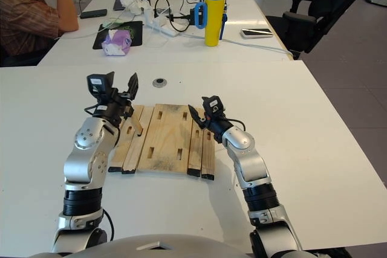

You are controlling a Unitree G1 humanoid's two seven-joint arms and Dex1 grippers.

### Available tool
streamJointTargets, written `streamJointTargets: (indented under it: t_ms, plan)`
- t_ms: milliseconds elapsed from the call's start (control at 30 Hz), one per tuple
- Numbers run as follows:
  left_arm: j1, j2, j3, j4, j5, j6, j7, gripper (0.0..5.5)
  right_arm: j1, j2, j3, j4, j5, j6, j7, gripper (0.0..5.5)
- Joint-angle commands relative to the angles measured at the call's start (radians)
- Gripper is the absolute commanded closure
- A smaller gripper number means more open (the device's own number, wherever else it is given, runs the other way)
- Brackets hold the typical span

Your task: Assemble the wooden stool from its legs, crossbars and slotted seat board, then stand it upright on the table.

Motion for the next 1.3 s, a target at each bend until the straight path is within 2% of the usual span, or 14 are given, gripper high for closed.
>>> streamJointTargets:
  t_ms: [33,300,467,567,1000,1167,1300]
  plan:
    - [0.071,-0.029,-0.007,-0.078,-0.026,0.102,0.024,2.02,0.006,-0.001,-0.005,-0.002,-0.007,-0.001,-0.006,2.69]
    - [0.179,-0.028,-0.059,-0.156,-0.016,0.212,0.026,2.02,0.035,-0.002,0.006,-0.028,-0.015,0.021,-0.005,2.69]
    - [0.226,-0.027,-0.084,-0.120,-0.002,0.254,0.029,2.02,0.041,-0.006,0.008,-0.042,-0.014,0.033,-0.001,2.69]
    - [0.250,0.005,-0.135,-0.107,0.035,0.281,0.013,2.41,0.042,-0.006,0.007,-0.043,-0.014,0.036,-0.003,2.69]
    - [0.260,0.031,-0.142,-0.110,0.077,0.277,0.003,4.33,0.054,0.002,0.016,-0.063,-0.022,0.050,-0.021,2.69]
    - [0.233,0.045,-0.138,-0.090,0.083,0.264,-0.010,5.03,0.024,0.021,-0.003,-0.010,-0.084,0.028,-0.126,2.69]
    - [0.171,0.062,-0.129,-0.067,0.095,0.235,-0.029,5.10,0.005,0.047,-0.045,0.033,-0.083,0.002,-0.185,2.54]
